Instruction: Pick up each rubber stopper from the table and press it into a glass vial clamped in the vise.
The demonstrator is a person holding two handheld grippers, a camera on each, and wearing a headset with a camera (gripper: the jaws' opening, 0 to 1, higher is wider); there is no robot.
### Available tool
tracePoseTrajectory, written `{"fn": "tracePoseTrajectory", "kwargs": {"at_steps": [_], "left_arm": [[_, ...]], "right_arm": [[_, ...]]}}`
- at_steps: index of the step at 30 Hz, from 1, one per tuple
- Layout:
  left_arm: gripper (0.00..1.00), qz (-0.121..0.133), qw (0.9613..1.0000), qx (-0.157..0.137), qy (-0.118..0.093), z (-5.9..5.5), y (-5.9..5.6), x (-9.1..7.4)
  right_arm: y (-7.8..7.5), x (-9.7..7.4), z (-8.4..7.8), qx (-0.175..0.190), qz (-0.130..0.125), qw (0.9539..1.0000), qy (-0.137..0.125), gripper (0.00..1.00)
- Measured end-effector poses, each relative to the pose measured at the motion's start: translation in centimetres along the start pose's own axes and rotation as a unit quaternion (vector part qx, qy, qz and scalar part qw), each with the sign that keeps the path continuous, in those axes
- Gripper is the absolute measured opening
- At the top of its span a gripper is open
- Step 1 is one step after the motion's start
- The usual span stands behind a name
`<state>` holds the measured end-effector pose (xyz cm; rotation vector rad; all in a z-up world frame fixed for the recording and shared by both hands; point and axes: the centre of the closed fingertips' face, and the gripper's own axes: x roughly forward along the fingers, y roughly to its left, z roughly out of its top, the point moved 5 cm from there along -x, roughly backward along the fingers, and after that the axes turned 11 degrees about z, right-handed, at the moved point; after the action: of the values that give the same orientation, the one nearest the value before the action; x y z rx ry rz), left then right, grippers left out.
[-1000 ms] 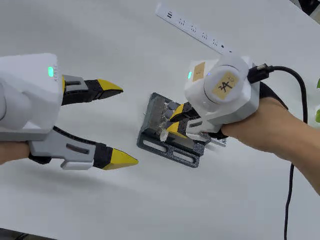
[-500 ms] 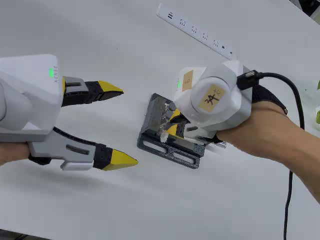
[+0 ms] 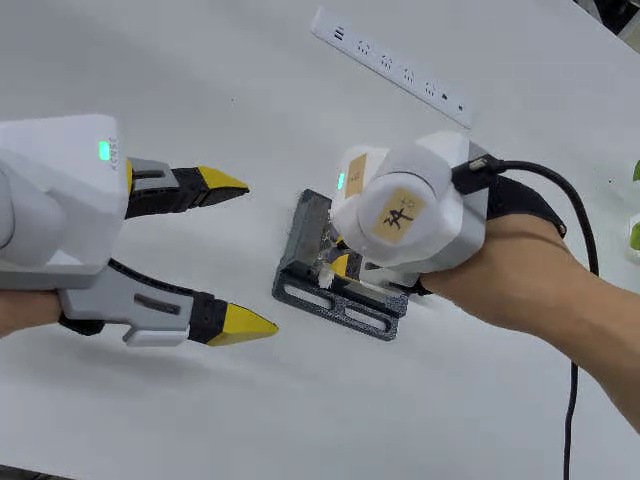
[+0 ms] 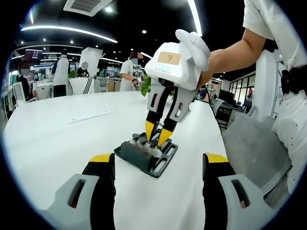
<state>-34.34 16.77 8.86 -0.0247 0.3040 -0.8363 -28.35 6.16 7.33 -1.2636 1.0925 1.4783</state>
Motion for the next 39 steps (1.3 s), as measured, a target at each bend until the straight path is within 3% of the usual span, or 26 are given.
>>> {"fn": "tracePoseTrajectory", "kwargs": {"at_steps": [5,27,34,39], "left_arm": [[0.74,-0.002,1.0,-0.001,-0.001,0.1,-0.1,0.2],[0.73,-0.003,1.0,-0.001,0.003,0.0,-0.3,0.2],[0.73,-0.005,1.0,-0.001,0.004,-0.1,-0.4,0.3],[0.73,-0.008,1.0,0.001,0.005,0.0,-0.6,0.4]], "right_arm": [[0.0,0.2,0.1,-0.004,-0.004,1.0,0.008,0.04],[0.2,0.1,0.0,0.005,-0.006,0.9995,-0.031,0.09],[0.4,-0.9,0.0,0.018,-0.006,0.9987,-0.048,0.1],[0.5,-2.2,0.0,0.043,-0.004,0.9958,-0.081,0.09]]}}
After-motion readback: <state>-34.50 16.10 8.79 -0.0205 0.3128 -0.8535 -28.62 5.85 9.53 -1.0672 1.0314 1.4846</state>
